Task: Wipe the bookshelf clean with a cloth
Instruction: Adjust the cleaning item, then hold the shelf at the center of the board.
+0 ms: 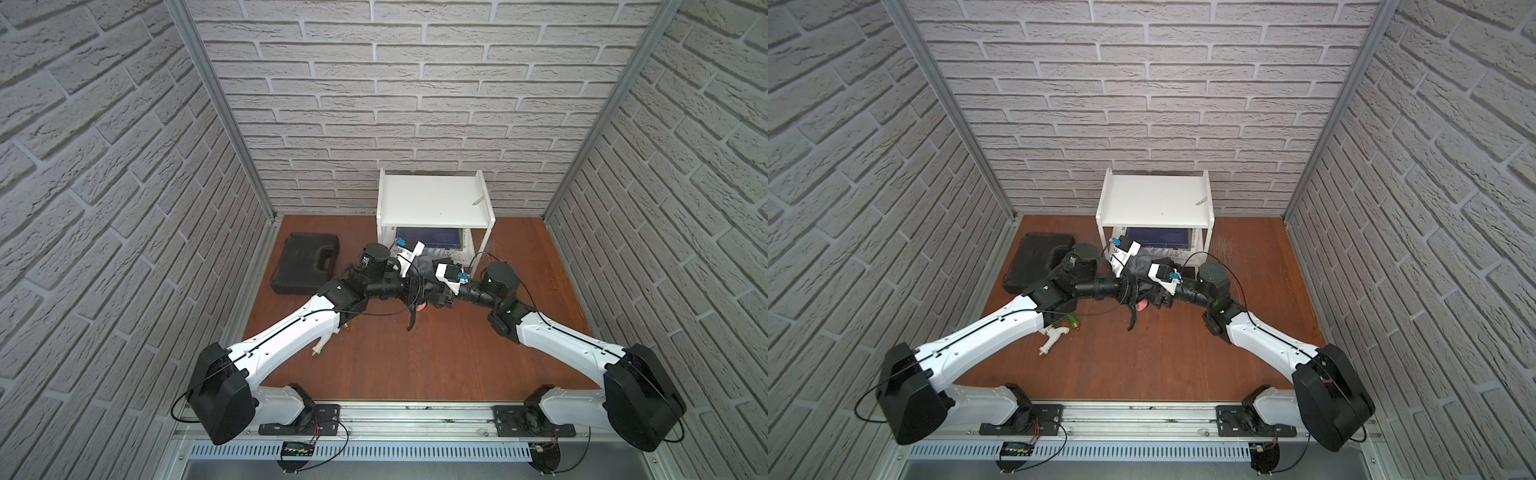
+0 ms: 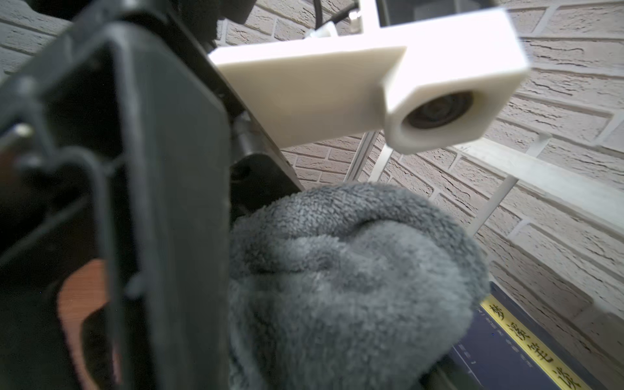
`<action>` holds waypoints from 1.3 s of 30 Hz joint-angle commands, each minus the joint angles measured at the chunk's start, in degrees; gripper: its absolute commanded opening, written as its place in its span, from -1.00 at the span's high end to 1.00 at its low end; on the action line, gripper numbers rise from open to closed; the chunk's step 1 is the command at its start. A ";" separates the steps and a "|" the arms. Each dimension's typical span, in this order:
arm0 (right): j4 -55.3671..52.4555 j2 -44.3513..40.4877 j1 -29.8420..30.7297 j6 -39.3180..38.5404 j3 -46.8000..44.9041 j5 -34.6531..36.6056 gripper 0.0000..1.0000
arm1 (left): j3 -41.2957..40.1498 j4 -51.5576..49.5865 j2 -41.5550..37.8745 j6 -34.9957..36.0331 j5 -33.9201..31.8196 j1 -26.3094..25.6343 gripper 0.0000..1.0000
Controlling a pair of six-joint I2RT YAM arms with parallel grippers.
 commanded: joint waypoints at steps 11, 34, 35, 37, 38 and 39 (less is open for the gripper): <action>-21.06 -8.22 -0.64 -5.64 1.38 26.79 0.94 | -7.01 -3.41 -9.12 7.31 -25.44 4.49 -0.82; -40.76 5.70 8.18 3.76 20.00 44.43 0.95 | 0.59 11.27 1.75 20.49 -37.63 9.66 0.09; -38.78 7.55 8.92 5.67 21.28 42.29 0.95 | 0.33 11.59 1.78 20.10 -37.86 9.68 0.09; -37.18 10.34 10.00 7.26 23.93 43.19 0.95 | -0.60 12.04 1.64 19.75 -38.49 9.74 0.15; -37.97 11.07 10.19 7.26 25.25 45.98 0.95 | -0.98 12.15 1.55 19.80 -38.96 9.73 0.20; -40.17 11.13 10.11 7.37 26.05 49.67 0.95 | -1.19 12.10 1.59 20.03 -39.40 9.85 0.28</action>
